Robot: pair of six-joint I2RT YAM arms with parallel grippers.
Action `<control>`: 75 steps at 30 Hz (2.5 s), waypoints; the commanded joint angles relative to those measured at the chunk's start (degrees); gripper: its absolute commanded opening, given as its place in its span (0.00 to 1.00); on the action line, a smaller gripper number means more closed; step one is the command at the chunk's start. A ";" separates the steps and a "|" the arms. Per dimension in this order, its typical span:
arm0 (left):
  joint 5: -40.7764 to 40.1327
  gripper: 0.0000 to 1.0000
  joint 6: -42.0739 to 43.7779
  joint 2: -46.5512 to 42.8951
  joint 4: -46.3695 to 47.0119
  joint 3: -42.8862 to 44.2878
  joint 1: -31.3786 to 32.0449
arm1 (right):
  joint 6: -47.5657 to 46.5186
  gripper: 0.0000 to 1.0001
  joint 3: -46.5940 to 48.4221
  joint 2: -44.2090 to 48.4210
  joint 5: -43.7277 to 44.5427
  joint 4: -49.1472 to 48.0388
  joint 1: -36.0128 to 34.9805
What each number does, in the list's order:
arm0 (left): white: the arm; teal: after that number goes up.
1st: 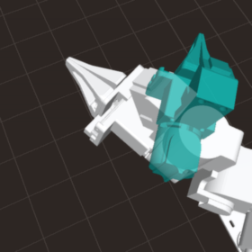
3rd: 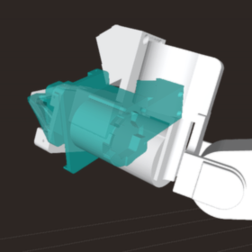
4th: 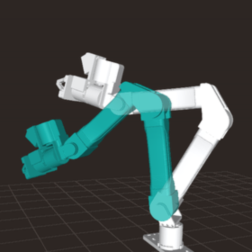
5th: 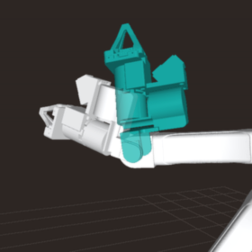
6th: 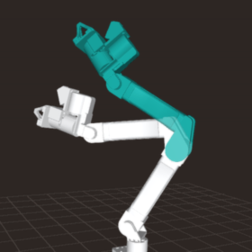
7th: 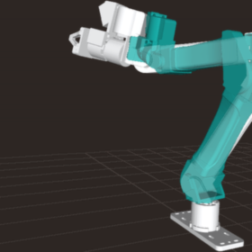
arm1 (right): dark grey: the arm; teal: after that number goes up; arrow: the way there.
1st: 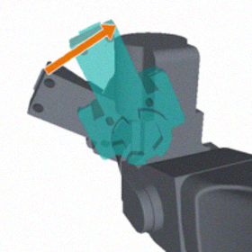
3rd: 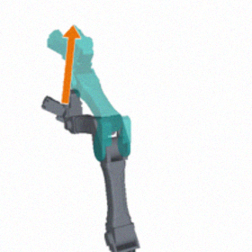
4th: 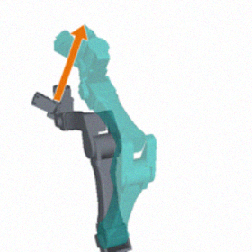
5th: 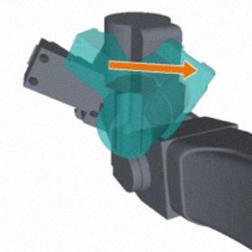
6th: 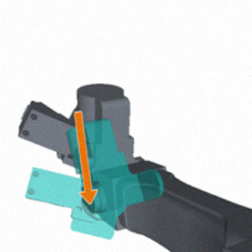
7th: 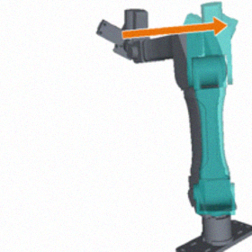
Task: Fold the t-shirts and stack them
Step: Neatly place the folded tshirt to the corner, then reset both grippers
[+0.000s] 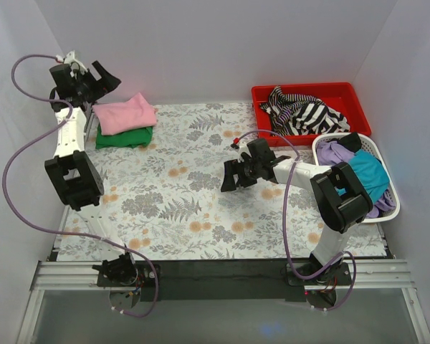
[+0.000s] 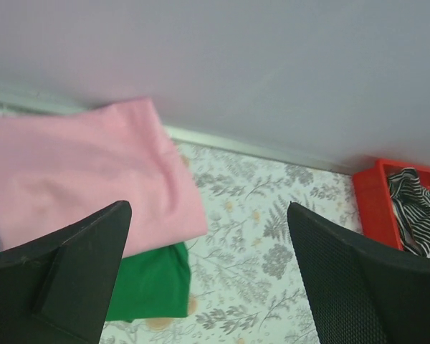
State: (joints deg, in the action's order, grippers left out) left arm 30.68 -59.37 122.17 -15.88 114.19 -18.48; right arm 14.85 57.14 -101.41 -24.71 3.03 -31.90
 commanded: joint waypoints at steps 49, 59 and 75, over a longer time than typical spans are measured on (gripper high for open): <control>-14.06 0.59 -4.16 -17.91 -0.04 -32.68 7.32 | -0.26 0.88 0.86 2.97 -1.57 -1.80 -0.88; -16.71 0.61 -13.39 -19.43 3.57 -44.58 8.11 | -0.88 0.88 0.25 3.76 -1.31 -1.80 -0.97; -17.48 0.90 -10.68 -34.09 3.13 -54.85 27.87 | -2.54 0.91 3.41 15.08 24.42 7.34 -1.41</control>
State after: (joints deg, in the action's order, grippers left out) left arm 16.53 -71.83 94.06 -13.21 60.90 7.55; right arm 14.09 57.78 -91.24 -8.86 7.68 -32.84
